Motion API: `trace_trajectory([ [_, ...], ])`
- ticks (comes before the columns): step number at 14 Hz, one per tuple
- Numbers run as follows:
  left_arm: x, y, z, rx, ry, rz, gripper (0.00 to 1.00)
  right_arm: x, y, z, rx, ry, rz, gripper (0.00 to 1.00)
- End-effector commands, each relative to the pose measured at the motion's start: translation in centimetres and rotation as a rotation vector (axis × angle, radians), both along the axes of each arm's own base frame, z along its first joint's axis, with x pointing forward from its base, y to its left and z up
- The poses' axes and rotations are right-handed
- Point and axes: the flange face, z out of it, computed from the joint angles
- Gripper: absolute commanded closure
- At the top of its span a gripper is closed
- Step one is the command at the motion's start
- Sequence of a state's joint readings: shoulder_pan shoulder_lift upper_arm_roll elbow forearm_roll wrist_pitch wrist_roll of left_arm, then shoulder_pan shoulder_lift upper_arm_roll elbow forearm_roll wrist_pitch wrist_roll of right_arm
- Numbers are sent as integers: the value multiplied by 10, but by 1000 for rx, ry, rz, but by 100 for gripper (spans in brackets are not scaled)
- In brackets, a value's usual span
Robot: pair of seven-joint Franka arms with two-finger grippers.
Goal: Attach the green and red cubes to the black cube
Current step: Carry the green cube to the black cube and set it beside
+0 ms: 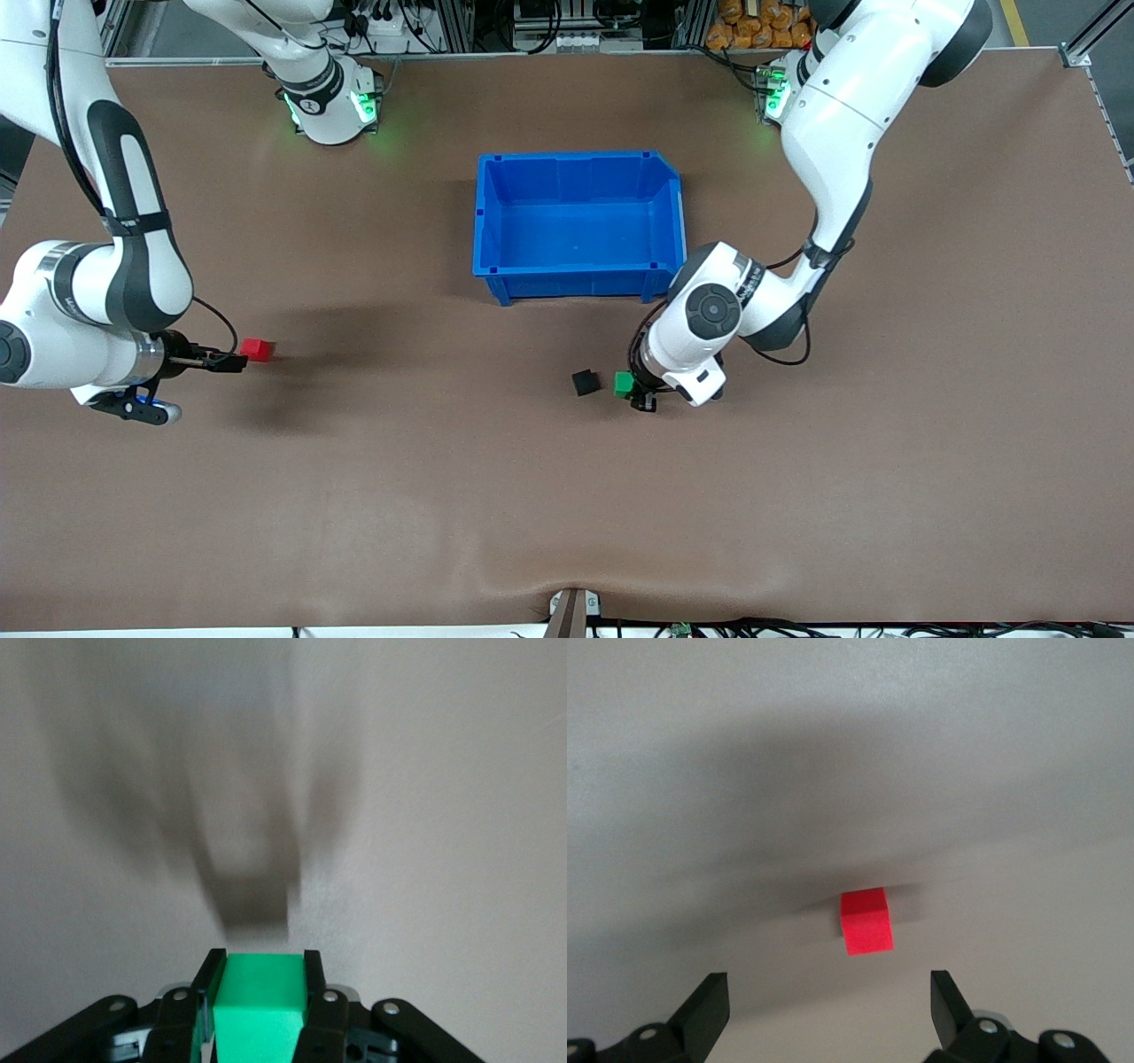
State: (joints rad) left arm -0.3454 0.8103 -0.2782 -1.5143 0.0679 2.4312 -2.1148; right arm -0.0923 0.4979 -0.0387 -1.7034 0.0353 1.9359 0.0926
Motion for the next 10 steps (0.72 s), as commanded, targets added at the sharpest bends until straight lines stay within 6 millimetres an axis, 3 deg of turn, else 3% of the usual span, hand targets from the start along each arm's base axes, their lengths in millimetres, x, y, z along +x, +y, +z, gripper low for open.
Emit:
trace_trajectory([
  [1,2,-10,-13,-9,-5,78,100,1,-6,-7,16,-14,16,0],
  [5,-11,-27,-24,15,-2,83,100,1,-13,-13,19,-18,22,0],
  [10,-9,-37,-24,8,-12,87,100,2,-15,-25,32,-19,69,0],
])
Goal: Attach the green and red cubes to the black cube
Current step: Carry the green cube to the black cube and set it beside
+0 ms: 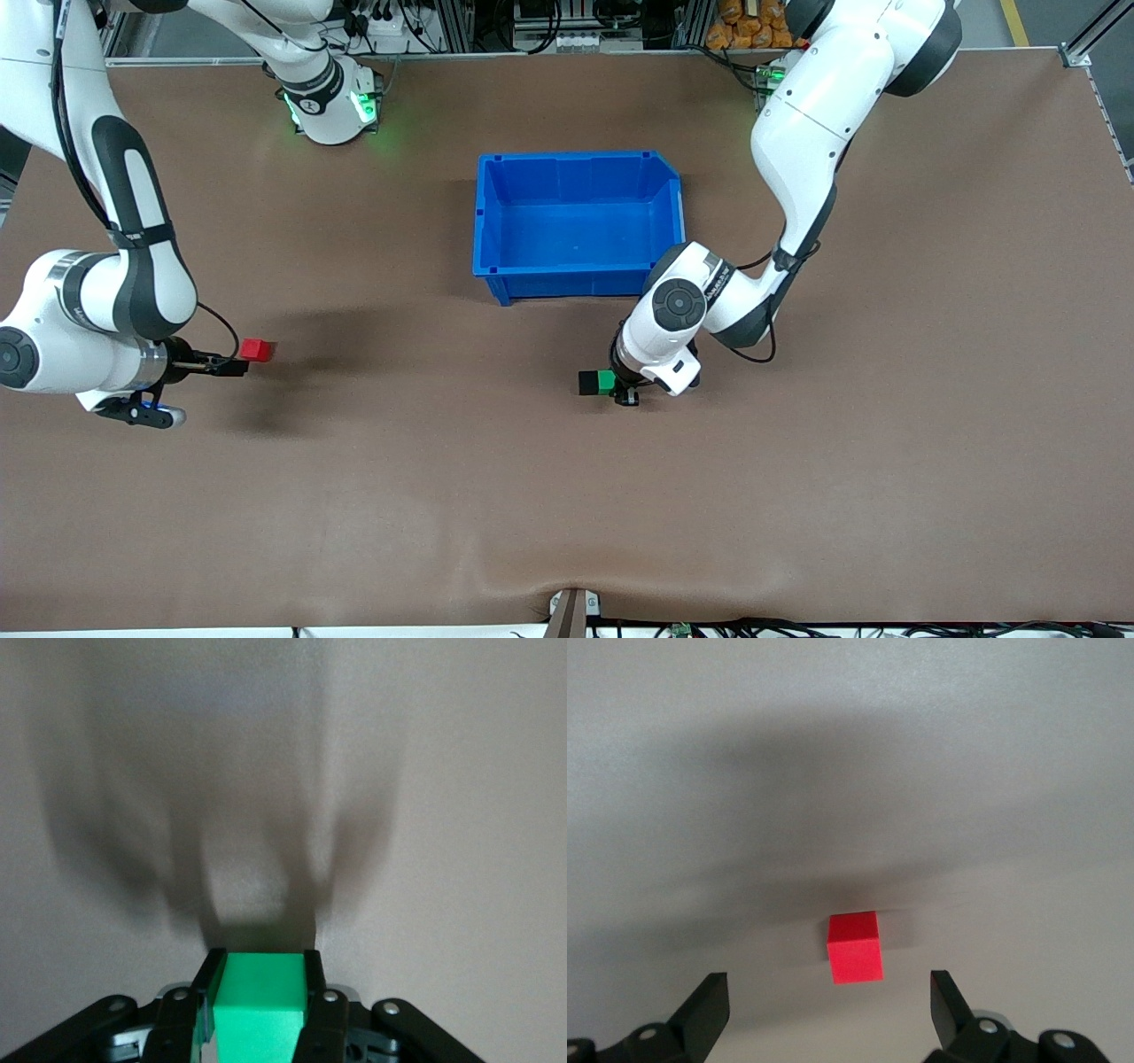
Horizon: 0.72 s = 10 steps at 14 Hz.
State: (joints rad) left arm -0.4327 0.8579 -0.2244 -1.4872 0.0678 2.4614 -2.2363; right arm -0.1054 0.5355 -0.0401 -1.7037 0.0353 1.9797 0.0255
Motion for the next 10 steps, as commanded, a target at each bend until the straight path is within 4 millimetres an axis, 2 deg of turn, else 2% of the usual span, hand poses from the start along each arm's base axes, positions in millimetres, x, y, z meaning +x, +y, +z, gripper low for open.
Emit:
trace_trajectory([
  [1,2,-17,3,-12,-23,-5,100,0,-5,-7,24,-6,38,0],
  [6,0,-21,11,-10,-41,-57,100,1,-9,-20,36,-15,89,0],
  [7,0,-21,13,-9,-47,-86,90,1,-9,-23,35,-17,89,0],
  [8,0,-22,13,-8,-48,-100,69,1,-9,-24,36,-15,89,0],
  [9,0,-22,12,-8,-46,-99,42,1,-10,-27,35,-17,89,0],
  [10,-1,-23,12,-9,-44,-92,0,1,-9,-28,35,-17,91,0],
])
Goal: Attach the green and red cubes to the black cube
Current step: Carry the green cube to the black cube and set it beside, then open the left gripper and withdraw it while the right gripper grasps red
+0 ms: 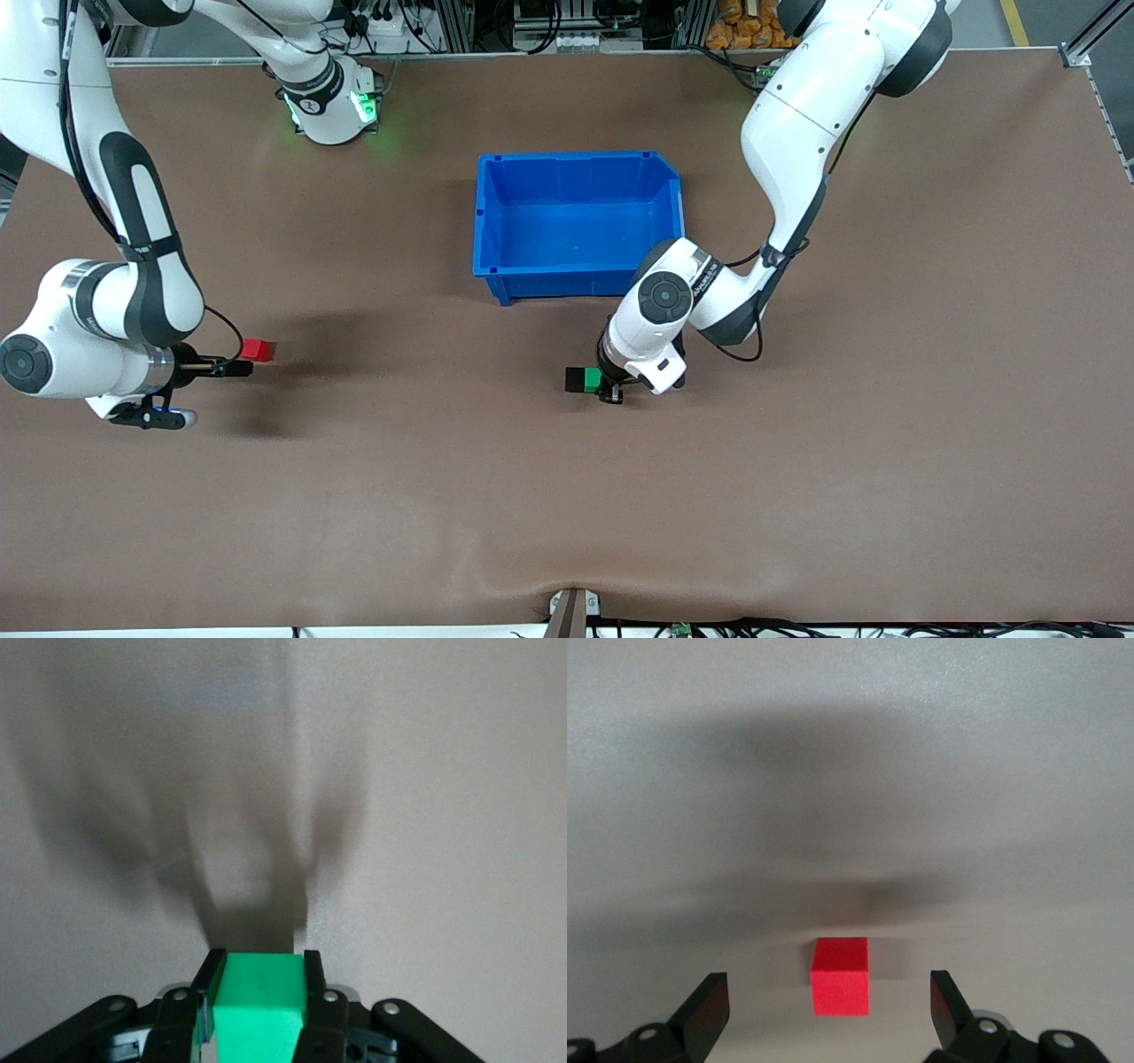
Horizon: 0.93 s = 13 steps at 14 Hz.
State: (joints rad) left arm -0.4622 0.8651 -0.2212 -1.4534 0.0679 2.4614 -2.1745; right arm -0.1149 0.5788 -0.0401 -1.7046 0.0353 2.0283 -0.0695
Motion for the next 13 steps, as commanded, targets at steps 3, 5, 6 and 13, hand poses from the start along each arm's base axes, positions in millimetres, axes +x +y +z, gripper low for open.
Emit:
trace_trajectory([
  [3,12,5,29,0,-36,-10,0,-4,-1,-13,13,-10,8,0],
  [5,20,17,64,31,-50,-62,0,-7,-1,-17,12,-15,5,0],
  [6,25,27,84,42,-56,-88,0,-7,0,-19,11,-15,7,0],
  [13,39,99,225,116,-125,-380,0,-23,1,-44,6,-28,4,1],
])
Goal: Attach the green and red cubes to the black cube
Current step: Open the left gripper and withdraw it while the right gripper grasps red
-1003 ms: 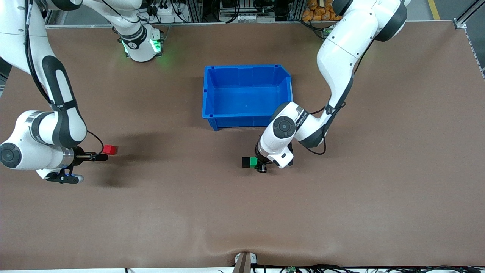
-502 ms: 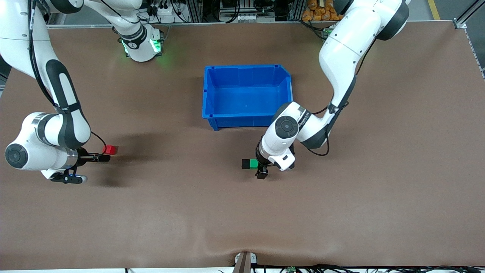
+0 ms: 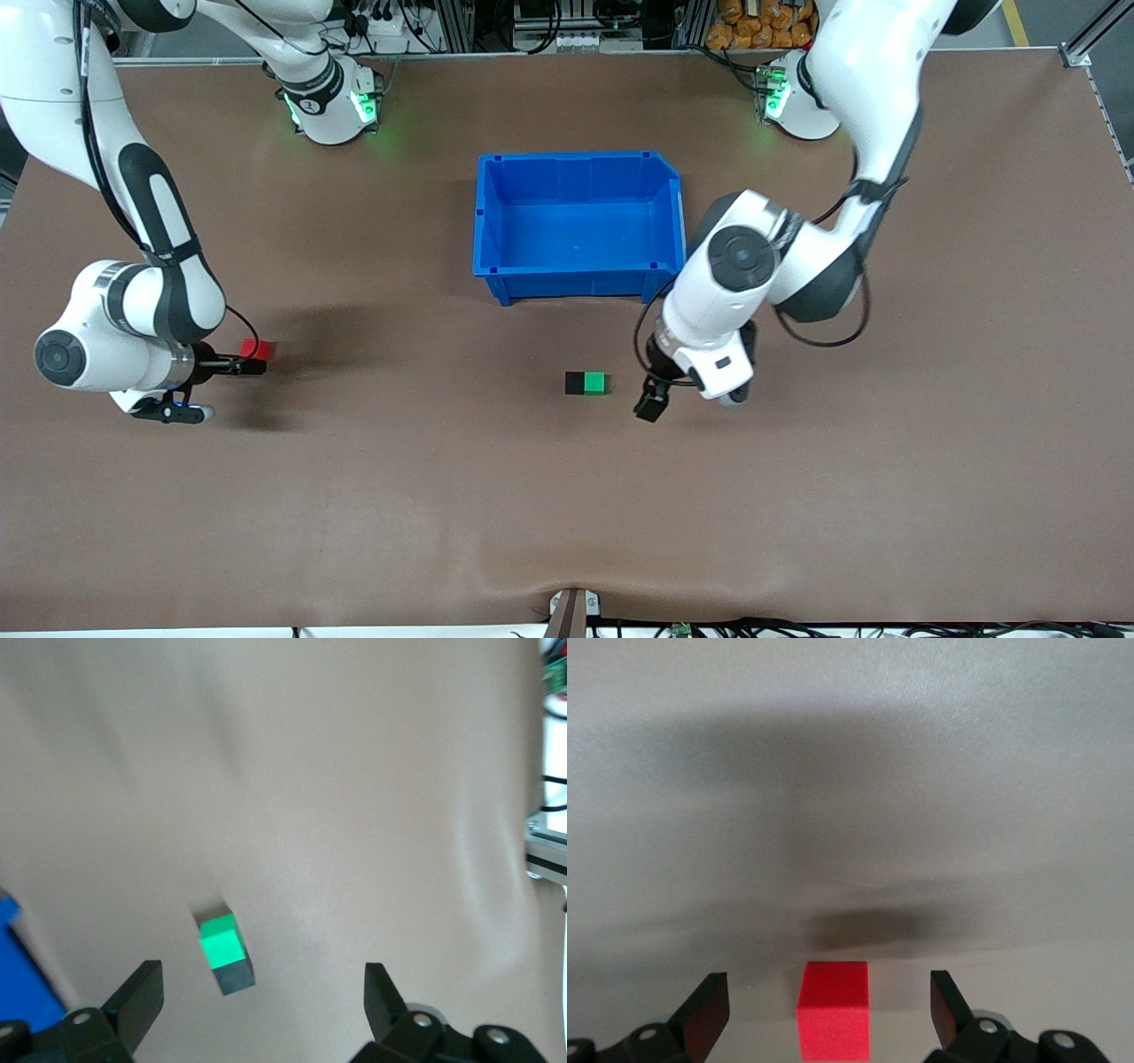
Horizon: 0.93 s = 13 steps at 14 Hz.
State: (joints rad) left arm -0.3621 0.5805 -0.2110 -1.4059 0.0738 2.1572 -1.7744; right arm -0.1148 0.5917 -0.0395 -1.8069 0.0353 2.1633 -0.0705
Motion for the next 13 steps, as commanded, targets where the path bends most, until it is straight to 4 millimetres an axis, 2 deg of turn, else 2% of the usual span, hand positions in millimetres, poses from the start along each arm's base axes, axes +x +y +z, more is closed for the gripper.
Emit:
trace_trajectory([
  [1,-4,36,40,54,-3,-111,0,-5,0,-4,12,-7,6,2],
  [2,-5,44,54,66,-6,-150,0,-5,0,-5,12,-6,6,6],
  [8,-6,132,122,159,7,-460,0,-11,2,-15,16,3,3,21],
  [10,-10,158,141,181,24,-540,0,-13,3,-17,16,8,-4,34],
  [12,-21,174,157,202,61,-617,0,-14,3,-21,16,16,-9,44],
  [13,-22,190,164,206,77,-625,0,-15,3,-24,17,20,-9,49],
])
